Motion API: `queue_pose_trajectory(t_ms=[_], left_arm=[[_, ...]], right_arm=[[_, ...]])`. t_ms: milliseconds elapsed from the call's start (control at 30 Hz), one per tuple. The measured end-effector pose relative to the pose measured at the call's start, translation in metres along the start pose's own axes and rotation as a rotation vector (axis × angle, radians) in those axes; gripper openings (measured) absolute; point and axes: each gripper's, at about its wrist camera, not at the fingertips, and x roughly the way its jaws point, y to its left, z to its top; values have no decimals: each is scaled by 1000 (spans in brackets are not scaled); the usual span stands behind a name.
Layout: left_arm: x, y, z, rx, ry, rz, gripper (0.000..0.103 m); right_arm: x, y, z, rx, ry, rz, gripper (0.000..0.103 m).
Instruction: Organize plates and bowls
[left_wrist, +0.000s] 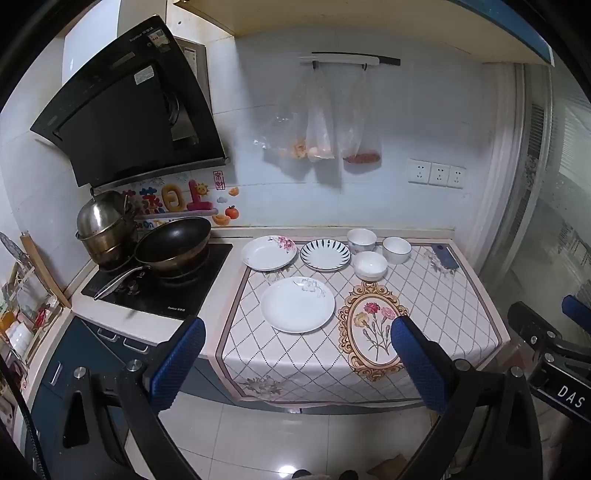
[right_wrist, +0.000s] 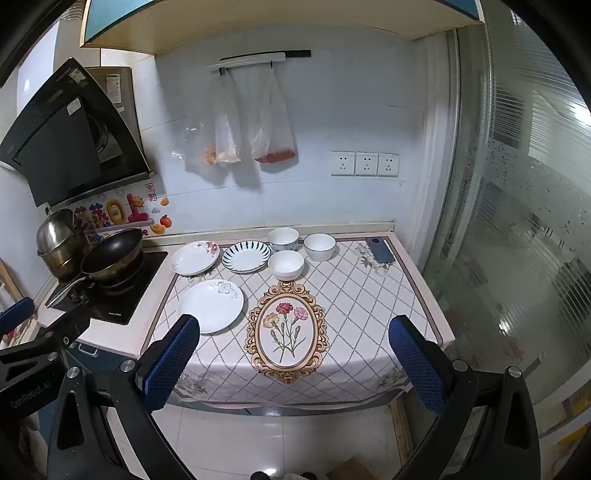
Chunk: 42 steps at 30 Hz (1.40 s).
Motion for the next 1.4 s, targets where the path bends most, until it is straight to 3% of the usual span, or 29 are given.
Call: queue_pose_trajectory(t_ms=[1400], left_arm=[[2, 2, 2, 4, 8, 4, 103]], right_arm=[[12, 1, 2, 17, 14, 13, 103]])
